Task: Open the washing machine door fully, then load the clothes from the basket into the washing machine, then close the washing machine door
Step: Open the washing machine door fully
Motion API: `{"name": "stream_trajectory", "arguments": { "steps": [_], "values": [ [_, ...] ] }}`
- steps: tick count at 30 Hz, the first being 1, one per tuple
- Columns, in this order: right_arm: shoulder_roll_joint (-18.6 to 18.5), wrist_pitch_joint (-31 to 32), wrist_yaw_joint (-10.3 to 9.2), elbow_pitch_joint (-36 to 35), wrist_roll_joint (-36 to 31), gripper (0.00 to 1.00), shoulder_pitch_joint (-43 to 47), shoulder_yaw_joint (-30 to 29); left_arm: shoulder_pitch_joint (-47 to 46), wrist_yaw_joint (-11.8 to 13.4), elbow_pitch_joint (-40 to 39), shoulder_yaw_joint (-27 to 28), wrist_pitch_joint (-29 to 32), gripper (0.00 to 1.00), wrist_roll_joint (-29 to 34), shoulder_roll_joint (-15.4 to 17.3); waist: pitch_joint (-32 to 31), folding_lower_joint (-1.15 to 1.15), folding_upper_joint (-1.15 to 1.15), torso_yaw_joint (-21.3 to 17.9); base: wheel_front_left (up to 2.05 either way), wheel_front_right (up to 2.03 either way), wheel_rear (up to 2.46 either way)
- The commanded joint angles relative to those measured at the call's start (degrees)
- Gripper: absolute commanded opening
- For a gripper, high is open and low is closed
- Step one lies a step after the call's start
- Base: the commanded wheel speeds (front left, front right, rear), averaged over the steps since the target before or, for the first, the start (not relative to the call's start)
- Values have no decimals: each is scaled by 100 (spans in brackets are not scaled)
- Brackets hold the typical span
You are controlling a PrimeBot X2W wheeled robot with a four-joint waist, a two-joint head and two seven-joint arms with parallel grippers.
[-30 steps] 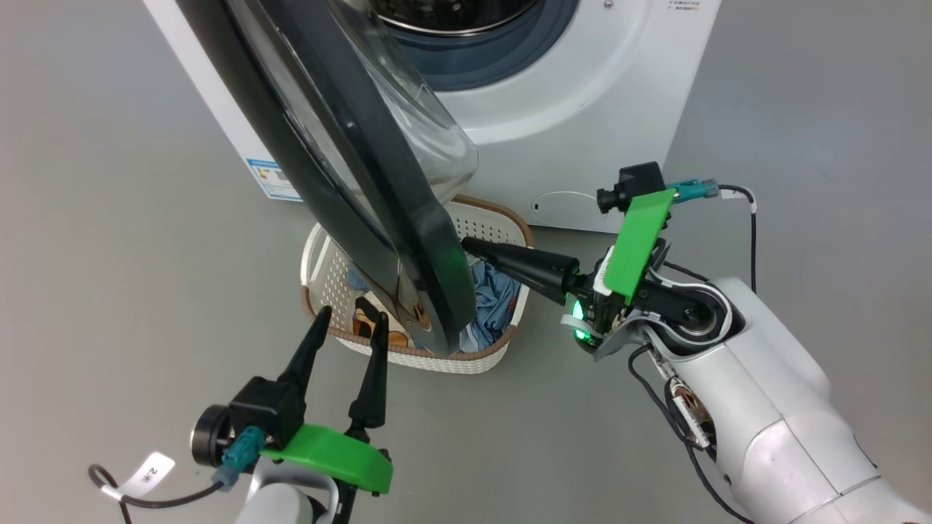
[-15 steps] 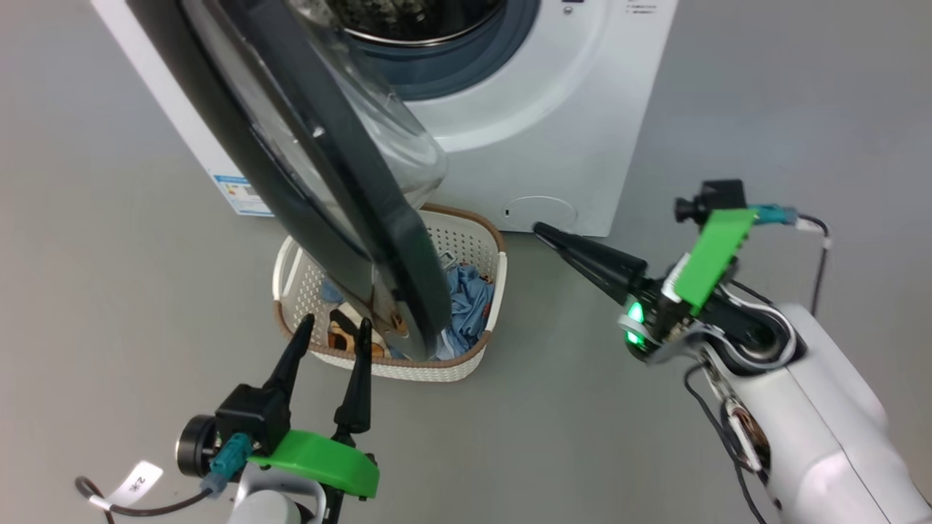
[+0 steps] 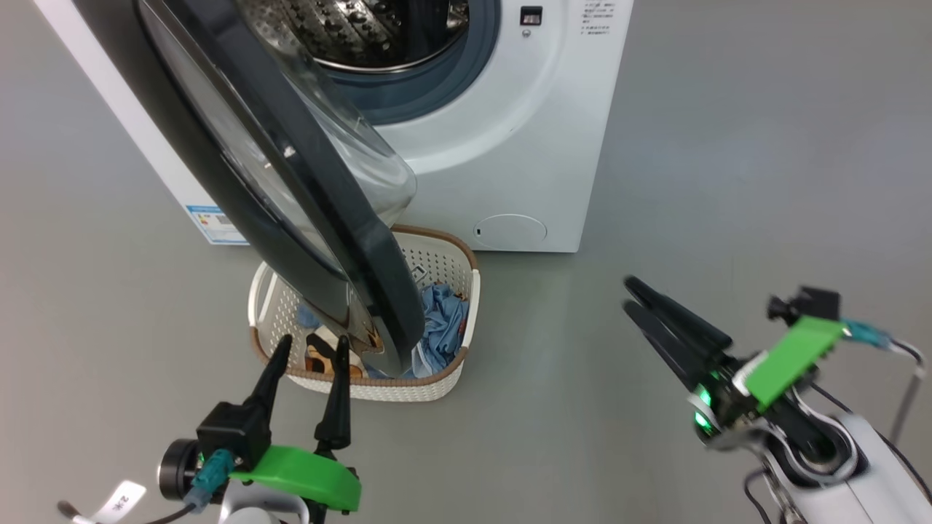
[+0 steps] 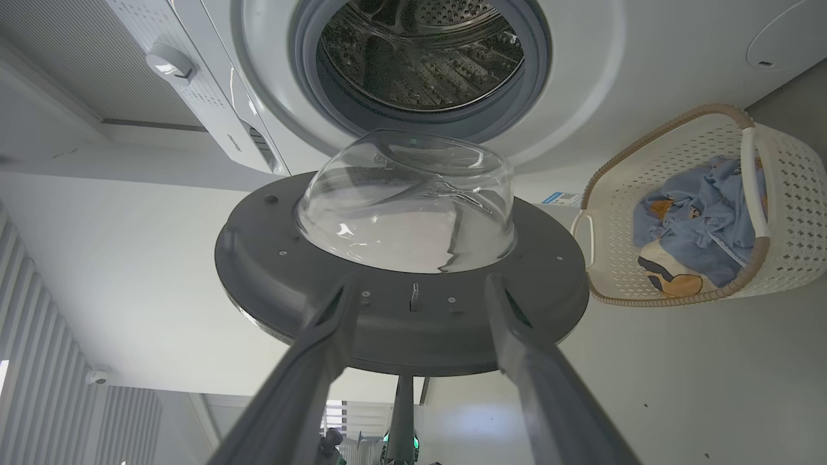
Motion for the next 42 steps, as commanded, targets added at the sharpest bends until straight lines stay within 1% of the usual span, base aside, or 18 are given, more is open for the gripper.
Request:
{"name": "stream_trajectory", "arguments": {
  "steps": [1,7,10,11,13,17,23,25,27,30,32,36,39,42],
  "values": [
    [-83,-158,10,-259,-129,100,184,-6,8,-32,-100,227,-46,100,33,103,-33,0,0,-34,0,0,0],
    [-197,-714,10,-830,-110,100,1044,-439,108,-53,-89,344,-46,100,84,103,-118,0,0,-116,0,0,0],
    [-288,-1066,10,-1136,-236,100,1464,-689,129,-82,-61,369,-46,100,113,103,-162,0,0,-143,0,0,0],
    [-288,-1066,10,-1136,-236,100,1464,-689,129,-82,-61,369,-46,100,113,103,-162,0,0,-143,0,0,0],
    [-372,-1365,10,-1333,-466,100,1718,-848,148,-93,-48,398,-46,100,128,103,-204,0,0,-175,0,0,0],
    [-500,-2106,10,-1602,-1204,100,2119,-1091,199,-98,-31,430,-46,100,143,103,-289,0,0,-230,0,0,0],
    [-676,-3218,10,-1650,-2731,100,2465,-1379,267,-138,7,467,-46,100,155,103,-416,0,0,-284,0,0,0],
    [-803,-3531,10,-1575,-3535,100,2529,-1500,290,-151,17,481,-46,100,165,103,-450,0,0,-305,0,0,0],
    [-788,-3738,10,-1545,-4297,100,2540,-1722,308,-163,23,501,-46,100,176,103,-472,0,0,-327,0,0,0],
    [-619,-3888,10,-1649,-5493,100,2497,-2152,335,-178,24,547,-46,100,187,103,-498,0,0,-370,0,0,0],
    [-404,-3915,10,-1801,-6170,100,2477,-2356,350,-190,32,576,-46,100,196,103,-521,0,0,-392,0,0,0],
    [-78,-3837,10,-2078,-7372,100,2538,-2493,362,-200,45,610,-46,100,208,103,-567,0,0,-417,0,0,0],
    [128,-3735,10,-2153,-7960,100,2625,-2418,370,-207,47,614,-46,100,210,103,-592,0,0,-412,0,0,0],
    [288,-3695,10,-2092,-8322,100,2696,-2320,374,-221,55,627,-46,100,209,103,-607,0,0,-407,0,0,0]
  ]
}}
